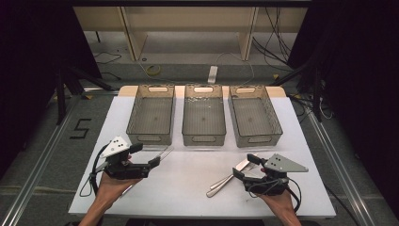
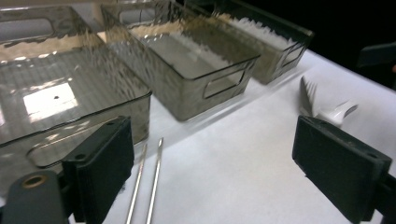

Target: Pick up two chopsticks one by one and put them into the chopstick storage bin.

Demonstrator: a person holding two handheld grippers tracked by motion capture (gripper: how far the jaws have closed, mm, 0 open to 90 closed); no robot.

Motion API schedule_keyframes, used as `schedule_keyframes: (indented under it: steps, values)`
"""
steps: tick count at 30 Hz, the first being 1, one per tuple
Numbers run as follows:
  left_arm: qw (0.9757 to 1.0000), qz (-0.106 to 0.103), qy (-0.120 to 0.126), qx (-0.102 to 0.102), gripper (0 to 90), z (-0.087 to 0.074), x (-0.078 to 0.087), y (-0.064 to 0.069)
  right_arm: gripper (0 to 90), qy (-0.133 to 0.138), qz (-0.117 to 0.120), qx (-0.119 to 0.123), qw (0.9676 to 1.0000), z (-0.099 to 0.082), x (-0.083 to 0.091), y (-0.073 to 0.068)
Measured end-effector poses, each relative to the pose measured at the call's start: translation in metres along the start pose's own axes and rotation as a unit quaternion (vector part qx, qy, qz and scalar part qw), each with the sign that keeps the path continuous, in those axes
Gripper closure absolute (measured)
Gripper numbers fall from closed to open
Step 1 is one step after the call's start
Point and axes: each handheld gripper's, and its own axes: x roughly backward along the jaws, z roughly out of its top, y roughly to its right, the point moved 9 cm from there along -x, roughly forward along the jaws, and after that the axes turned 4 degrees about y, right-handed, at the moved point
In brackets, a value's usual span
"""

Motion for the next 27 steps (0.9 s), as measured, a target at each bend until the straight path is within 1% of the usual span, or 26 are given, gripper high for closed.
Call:
schedule_keyframes:
  steps: [2,4,6,7,8,10,11,12,13,14,15,16,17,18,19,20,21,22,23,24,25,26,27]
  values:
    - [0.9997,0.006,-0.022,-0.005,12.4,0.000,-0.002,-0.003,25.4,0.000,0.000,-0.001,1.0000,0.000,0.000,0.000]
    - [0.9988,0.010,-0.047,-0.010,12.9,0.000,-0.003,-0.007,25.4,0.000,0.000,-0.002,1.0000,0.000,0.000,0.000]
    - [0.9975,0.015,-0.068,-0.015,13.4,0.000,-0.004,-0.011,25.4,0.000,0.001,-0.003,1.0000,0.000,0.000,0.000]
    - [0.9962,0.017,-0.083,-0.020,13.8,0.000,-0.005,-0.015,25.4,-0.001,0.001,-0.003,1.0000,0.000,0.000,0.001]
    - [0.9962,0.017,-0.083,-0.020,14.4,0.000,-0.005,-0.015,25.4,-0.001,0.001,-0.003,1.0000,0.000,0.000,0.001]
    - [0.9948,0.023,-0.095,-0.027,15.0,0.002,-0.006,-0.019,25.5,-0.002,0.001,-0.004,1.0000,-0.001,-0.001,0.001]
    - [0.9938,0.021,-0.106,-0.025,15.0,0.001,-0.007,-0.021,25.5,-0.003,0.001,-0.004,1.0000,-0.001,-0.001,0.001]
    - [0.9913,0.022,-0.127,-0.028,15.0,0.001,-0.009,-0.024,25.4,-0.003,0.001,-0.003,1.0000,-0.001,-0.001,0.001]
    - [0.9905,0.027,-0.131,-0.031,15.0,0.002,-0.010,-0.026,25.4,-0.003,0.002,-0.003,1.0000,-0.001,-0.001,0.001]
    - [0.9905,0.027,-0.131,-0.031,15.6,0.002,-0.010,-0.026,25.4,-0.003,0.002,-0.003,1.0000,-0.001,-0.001,0.001]
    - [0.9884,0.031,-0.145,-0.034,15.9,0.004,-0.013,-0.029,25.4,-0.004,0.001,-0.004,1.0000,-0.001,-0.001,0.001]
    - [0.9868,0.034,-0.155,-0.034,16.3,0.004,-0.014,-0.031,25.4,-0.003,0.002,-0.004,1.0000,-0.001,-0.001,0.001]
    - [0.9838,0.039,-0.171,-0.036,16.5,0.002,-0.016,-0.033,25.4,-0.003,0.003,-0.003,1.0000,-0.001,-0.001,0.001]
    - [0.9838,0.039,-0.171,-0.036,16.5,0.002,-0.016,-0.033,25.4,-0.004,0.003,-0.002,1.0000,-0.001,-0.001,0.000]
    - [0.9775,0.043,-0.204,-0.032,16.5,-0.001,-0.021,-0.038,25.4,-0.004,0.003,-0.002,1.0000,-0.001,-0.001,0.000]
    - [0.9775,0.043,-0.204,-0.032,16.8,-0.001,-0.021,-0.038,25.4,-0.004,0.003,-0.002,1.0000,-0.001,-0.001,0.000]
    - [0.9751,0.047,-0.214,-0.032,17.6,-0.002,-0.024,-0.040,25.4,-0.004,0.004,-0.002,1.0000,-0.001,-0.001,0.000]
    - [0.9712,0.050,-0.230,-0.035,17.6,-0.004,-0.027,-0.042,25.4,-0.004,0.004,-0.002,1.0000,-0.001,-0.001,0.000]
    - [0.9609,0.057,-0.268,-0.039,18.4,-0.011,-0.031,-0.047,25.5,-0.008,0.005,-0.001,1.0000,-0.002,-0.002,0.000]
    - [0.9609,0.057,-0.268,-0.039,20.1,-0.011,-0.031,-0.047,25.5,-0.008,0.005,-0.001,1.0000,-0.002,-0.002,0.000]
    - [0.9525,0.063,-0.295,-0.040,24.3,-0.019,-0.031,-0.052,25.5,-0.009,0.005,-0.001,0.9999,-0.002,-0.002,0.000]
    - [0.9525,0.063,-0.295,-0.040,25.1,-0.019,-0.031,-0.052,25.5,-0.009,0.005,-0.001,0.9999,-0.002,-0.002,0.000]
    - [0.9501,0.064,-0.303,-0.035,25.8,-0.023,-0.031,-0.054,25.6,-0.010,0.006,-0.002,0.9999,-0.002,-0.002,-0.001]
